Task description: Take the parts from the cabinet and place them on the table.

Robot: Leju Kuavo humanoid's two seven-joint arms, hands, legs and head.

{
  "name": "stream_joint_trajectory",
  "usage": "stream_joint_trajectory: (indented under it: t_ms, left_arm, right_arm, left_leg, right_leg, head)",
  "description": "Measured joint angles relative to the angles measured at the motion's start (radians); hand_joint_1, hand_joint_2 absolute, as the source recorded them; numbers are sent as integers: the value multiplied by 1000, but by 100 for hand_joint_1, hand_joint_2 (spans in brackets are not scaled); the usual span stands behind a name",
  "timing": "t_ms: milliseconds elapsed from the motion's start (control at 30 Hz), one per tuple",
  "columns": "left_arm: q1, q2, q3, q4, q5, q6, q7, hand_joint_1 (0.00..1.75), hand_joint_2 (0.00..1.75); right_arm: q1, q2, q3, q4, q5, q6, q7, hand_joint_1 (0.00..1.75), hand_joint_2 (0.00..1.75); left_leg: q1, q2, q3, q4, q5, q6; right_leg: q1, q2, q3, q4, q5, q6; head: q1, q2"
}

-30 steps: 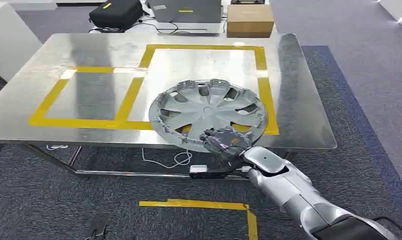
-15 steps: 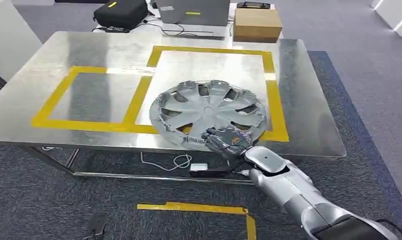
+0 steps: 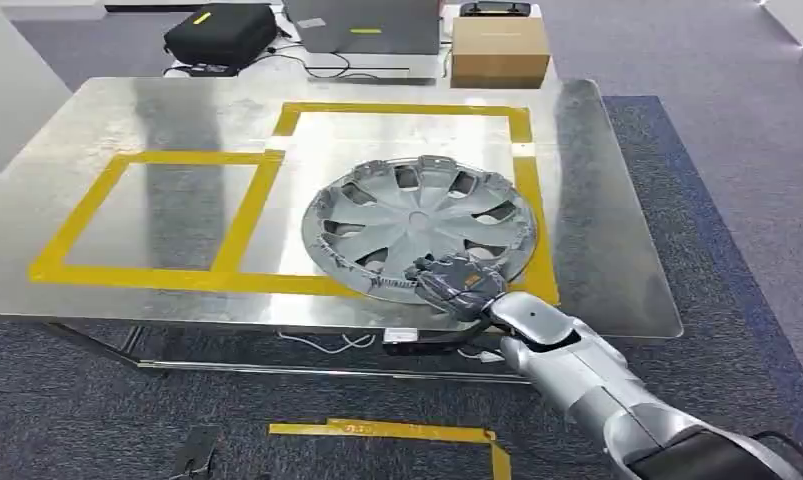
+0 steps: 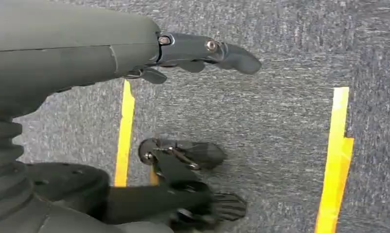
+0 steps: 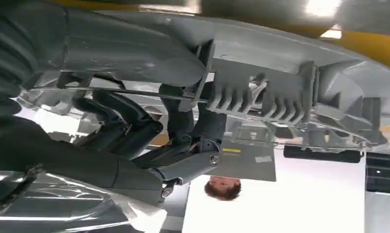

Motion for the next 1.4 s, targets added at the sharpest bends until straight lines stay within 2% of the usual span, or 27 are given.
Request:
stream_joint_trajectory:
  t_ms: [33, 67, 100, 200, 267, 300, 400, 433, 500, 567, 600, 633, 700, 733, 767, 867, 900, 933, 967, 1033, 1067, 1100, 1133, 1200, 1233, 1267, 1400]
  left_arm:
    - [4, 0, 0, 0, 1, 0, 0, 0, 175]
    - [6, 0, 0, 0, 2, 0, 0, 0, 175]
    - [6, 1, 1, 0, 2, 0, 0, 0, 175]
    - [4, 1, 0, 0, 2, 0, -3, 0, 175]
    - [1, 0, 0, 0, 1, 0, -3, 0, 175]
    - [4, 1, 0, 0, 1, 0, -3, 0, 175]
    - [4, 1, 0, 0, 0, 1, -5, 0, 175]
    - [2, 1, 0, 0, -1, 1, -6, 0, 175]
    - [0, 1, 0, 0, -2, 0, -10, 0, 175]
    - [2, 1, 0, 0, 0, -5, -12, 0, 175]
    - [2, 2, 0, 0, 0, -9, -12, 0, 175]
    - [2, 2, 0, 0, -2, -10, -12, 0, 175]
    - [2, 1, -6, 0, -20, -7, -11, 0, 175]
    - [2, 0, -9, 0, -22, -6, -11, 0, 175]
    - [1, 0, -13, 0, -24, -6, -11, 0, 175]
    - [3, 0, -18, 0, -27, -5, -11, 0, 175]
    - [3, 0, -18, 0, -27, -5, -11, 0, 175]
    - [3, 1, -18, 0, -27, 1, -13, 0, 0]
    - [3, 1, -18, 0, -26, 11, -20, 0, 0]
    - [4, 1, -18, 0, -22, 26, -22, 0, 0]
    - [6, 1, -18, 0, -21, 31, -21, 0, 0]
    - [7, 1, -18, 0, -20, 37, -20, 0, 0]
    - [7, 2, -18, 0, -20, 37, -20, 0, 0]
    - [6, 3, -18, 0, -20, 37, -20, 0, 0]
    - [6, 3, -18, 0, -20, 37, -20, 0, 0]
    - [3, 2, -18, 0, -20, 37, -21, 0, 0]
    - [4, 1, -18, 0, -20, 37, -20, 0, 0]
  right_arm:
    - [1, 0, 0, 1, 0, 0, 0, 175, 175]
    - [1, 0, 1, 3, 0, 1, 0, 175, 175]
    - [2, 0, 2, 4, 0, 2, 0, 175, 175]
    - [-3, 0, 8, 8, 42, 15, 41, 175, 175]
    - [-13, -5, 17, 19, 59, 24, 63, 175, 175]
    - [-17, -8, 18, 21, 61, 24, 67, 175, 175]
    - [-22, -15, 19, 31, 66, 22, 73, 175, 175]
    - [-24, -18, 20, 37, 67, 21, 74, 175, 175]
    - [-24, -27, 21, 54, 74, 17, 91, 175, 175]
    - [-23, -33, 23, 69, 80, 17, 104, 175, 175]
    - [-24, -36, 23, 76, 81, 16, 109, 175, 175]
    - [-27, -38, 24, 82, 84, 16, 110, 175, 175]
    - [-37, -42, 26, 94, 87, 14, 118, 175, 175]
    - [-42, -44, 27, 97, 88, 14, 121, 0, 0]
    - [-45, -45, 27, 100, 89, 13, 123, 0, 0]
    - [-46, -50, 29, 111, 91, 12, 123, 0, 0]
    - [-47, -51, 29, 113, 89, 11, 124, 0, 0]
    - [-47, -50, 29, 114, 88, 8, 121, 0, 0]
    - [-46, -51, 29, 117, 87, 2, 118, 0, 0]
    - [-44, -52, 29, 122, 92, -4, 124, 0, 0]
    - [-43, -53, 29, 125, 99, -6, 127, 0, 0]
    - [-41, -53, 29, 128, 106, -6, 131, 0, 0]
    - [-42, -54, 29, 129, 109, -7, 137, 0, 0]
    - [-44, -55, 29, 130, 112, -6, 141, 0, 0]
    - [-45, -56, 29, 131, 112, -6, 141, 0, 0]
    - [-45, -58, 29, 132, 113, -6, 141, 0, 0]
    - [-45, -61, 29, 134, 126, -6, 147, 0, 0]
  left_leg:
    - [0, 0, -27, 32, -42, -1]
    - [0, 0, -42, 34, -57, -2]
    - [0, 0, -41, 6, -36, -1]
    - [0, 0, 24, -220, 156, 9]
    - [-7, 1, 27, -251, 133, 17]
    - [-9, 1, 25, -249, 153, 21]
    - [-2, 1, 43, -263, 155, 36]
    - [-2, 1, 46, -264, 153, 41]
    - [-2, 1, 46, -264, 150, 47]
    - [-3, 2, 47, -264, 148, 49]
    - [-3, 2, 48, -264, 147, 49]
    - [-3, 1, 50, -264, 147, 49]
    - [-3, -3, 55, -264, 145, 47]
    - [-3, -4, 56, -262, 145, 45]
    - [-10, -9, 55, -259, 140, 35]
    - [-3, -9, 58, -265, 147, 17]
    - [-5, -9, 56, -263, 145, 12]
    - [-4, -7, 49, -242, 127, 7]
    - [-3, -6, 32, -195, 91, 3]
    - [2, -3, -37, -28, 5, -5]
    - [2, -3, -64, 37, -18, -7]
    - [3, -3, -69, 55, -15, -8]
    - [3, -3, -51, 27, 10, -9]
    - [7, -1, 40, -147, 94, -7]
    - [8, 2, 89, -237, 121, -6]
    - [2, 2, 99, -258, 102, 0]
    - [0, 0, 97, -264, 112, 31]
  right_leg:
    - [1, 1, 8, 0, -6, -3]
    - [1, 4, 17, 0, -13, -4]
    - [1, 6, 26, 1, -20, -4]
    - [1, 9, 48, 3, -38, 1]
    - [5, 12, 41, 5, -42, 12]
    - [4, 13, 41, 5, -44, 18]
    - [2, 13, 44, 8, -61, 39]
    - [3, 11, 28, 43, -85, 42]
    - [2, 11, -59, 209, -160, 47]
    - [2, 11, -128, 327, -191, 51]
    - [2, 10, -128, 315, -168, 50]
    - [2, 10, -103, 257, -127, 48]
    - [3, 10, -2, 61, -39, 36]
    - [6, 8, 30, -2, -39, 27]
    - [8, 8, 39, -7, -37, 24]
    - [13, 10, 40, -6, -32, 13]
    - [6, 9, 45, -15, -22, 5]
    - [2, 7, 47, -17, -20, 2]
    - [1, 7, 47, -17, -20, -3]
    - [1, 7, 46, -17, -20, -5]
    - [1, 7, 45, -17, -20, -5]
    - [1, 9, 46, -17, -20, -5]
    - [1, 10, 47, -16, -21, -4]
    - [0, 13, 51, -15, -23, 0]
    - [1, 13, 53, -13, -25, 5]
    - [9, 15, 49, -9, -28, 13]
    - [3, 18, 51, -18, -23, 39]
  head:
    - [0, 0]
    - [0, 0]
    - [0, 0]
    - [0, 0]
    - [0, 0]
    - [2, 0]
    - [0, 0]
    - [5, 0]
    - [7, 0]
    - [7, 0]
    - [7, 0]
    - [7, 0]
    - [7, 0]
    - [8, 0]
    - [5, 0]
    - [7, 0]
    - [7, 0]
    - [4, 0]
    - [0, 0]
    - [0, 0]
    - [-1, 0]
    - [-1, 0]
    - [-1, 0]
    - [-1, 0]
    - [-1, 0]
    - [-2, 0]
    - [0, 0]
